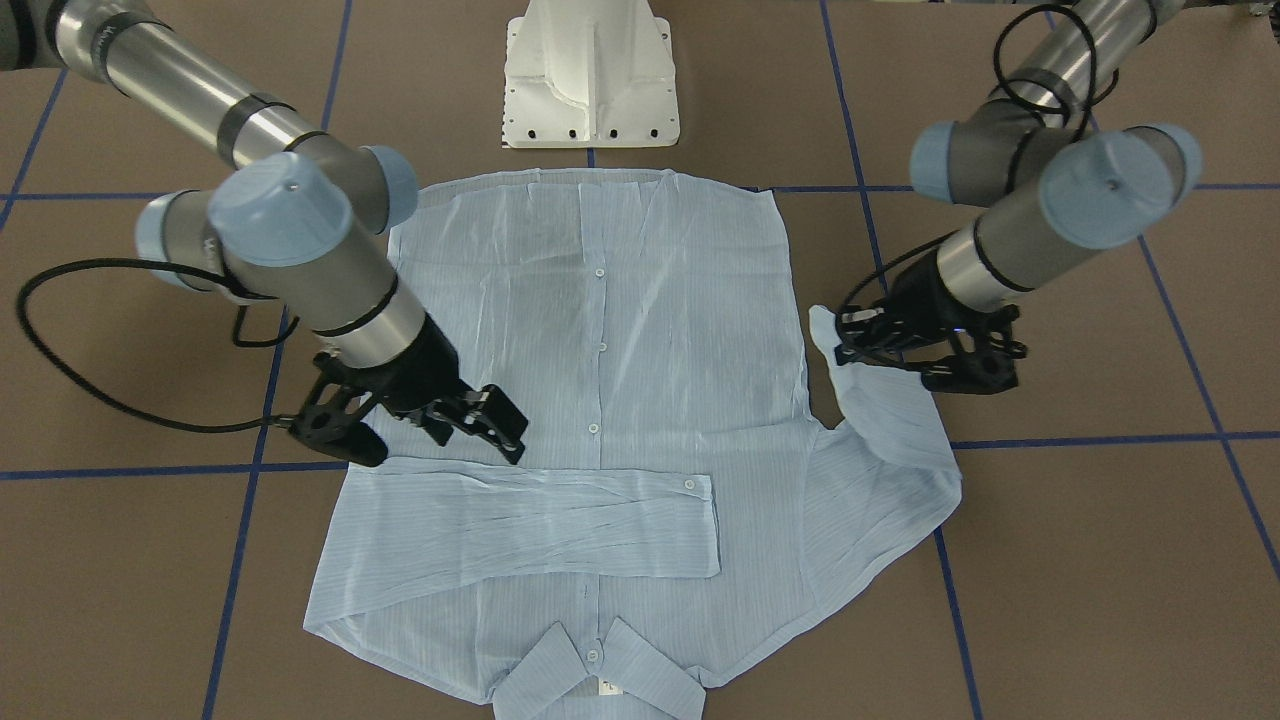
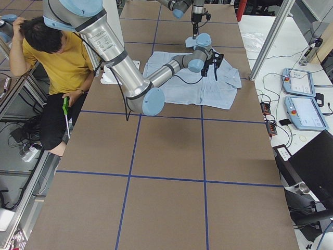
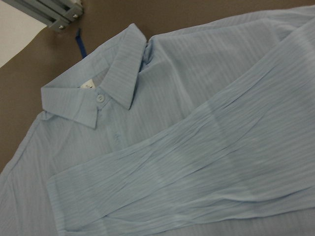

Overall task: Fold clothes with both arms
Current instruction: 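Carry other sleeve across chest with left gripper while right moves to hem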

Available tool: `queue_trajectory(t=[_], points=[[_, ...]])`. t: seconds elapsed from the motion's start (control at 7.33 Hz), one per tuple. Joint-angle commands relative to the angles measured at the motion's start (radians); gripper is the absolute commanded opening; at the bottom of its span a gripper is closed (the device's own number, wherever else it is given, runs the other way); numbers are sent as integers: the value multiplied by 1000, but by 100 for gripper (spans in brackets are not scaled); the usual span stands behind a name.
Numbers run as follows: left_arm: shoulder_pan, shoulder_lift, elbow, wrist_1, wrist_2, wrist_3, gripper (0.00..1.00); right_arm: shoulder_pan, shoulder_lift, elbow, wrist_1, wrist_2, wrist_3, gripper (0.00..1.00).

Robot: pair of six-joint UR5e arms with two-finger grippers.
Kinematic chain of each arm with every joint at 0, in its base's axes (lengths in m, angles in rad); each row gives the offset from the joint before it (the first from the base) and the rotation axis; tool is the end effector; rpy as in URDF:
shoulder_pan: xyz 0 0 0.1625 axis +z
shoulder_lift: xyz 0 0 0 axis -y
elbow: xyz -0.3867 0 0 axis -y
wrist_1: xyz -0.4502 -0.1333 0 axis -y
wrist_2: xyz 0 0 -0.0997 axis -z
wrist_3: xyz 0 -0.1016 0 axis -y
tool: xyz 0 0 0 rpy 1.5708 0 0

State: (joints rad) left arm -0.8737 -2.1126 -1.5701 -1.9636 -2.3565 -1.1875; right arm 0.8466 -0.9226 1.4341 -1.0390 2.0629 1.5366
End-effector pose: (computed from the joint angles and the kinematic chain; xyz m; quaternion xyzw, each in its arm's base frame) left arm 0.4038 -0.5779 0.2245 -0.0320 0.5374 -0.0331 0.8421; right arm -0.4354 -0.6210 0.2093 0.0150 -0.5272 0.2208 0.8204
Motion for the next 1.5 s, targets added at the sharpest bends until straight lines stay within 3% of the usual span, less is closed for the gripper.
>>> queue_trajectory(t=[0.0, 0.14, 0.27, 0.41, 0.55, 0.68, 0.96, 1.09, 1.23, 1.36], points=[[97, -279, 161, -20, 72, -234, 0, 116, -183, 71, 2, 112, -238, 100], [122, -393, 315, -152, 97, -342, 0, 137, -224, 80, 5, 118, -271, 100], [174, -471, 455, -299, 188, -439, 0, 149, -269, 110, 5, 126, -285, 100], [215, -493, 482, -322, 277, -457, 0, 167, -313, 130, 8, 173, -297, 100], [222, -498, 481, -322, 281, -457, 28, 167, -327, 150, 8, 160, -282, 100], [240, -500, 476, -324, 308, -451, 98, 164, -341, 154, 10, 161, -277, 100], [239, -482, 376, -310, 309, -458, 99, 120, -351, 195, 11, 161, -247, 100], [239, -367, 229, -305, 307, -458, 99, 42, -390, 265, 7, 119, -196, 100], [237, -249, 82, -305, 306, -457, 99, -62, -463, 364, -7, 0, -156, 99], [231, -184, 14, -305, 306, -452, 98, -130, -510, 443, -10, -45, -112, 98]])
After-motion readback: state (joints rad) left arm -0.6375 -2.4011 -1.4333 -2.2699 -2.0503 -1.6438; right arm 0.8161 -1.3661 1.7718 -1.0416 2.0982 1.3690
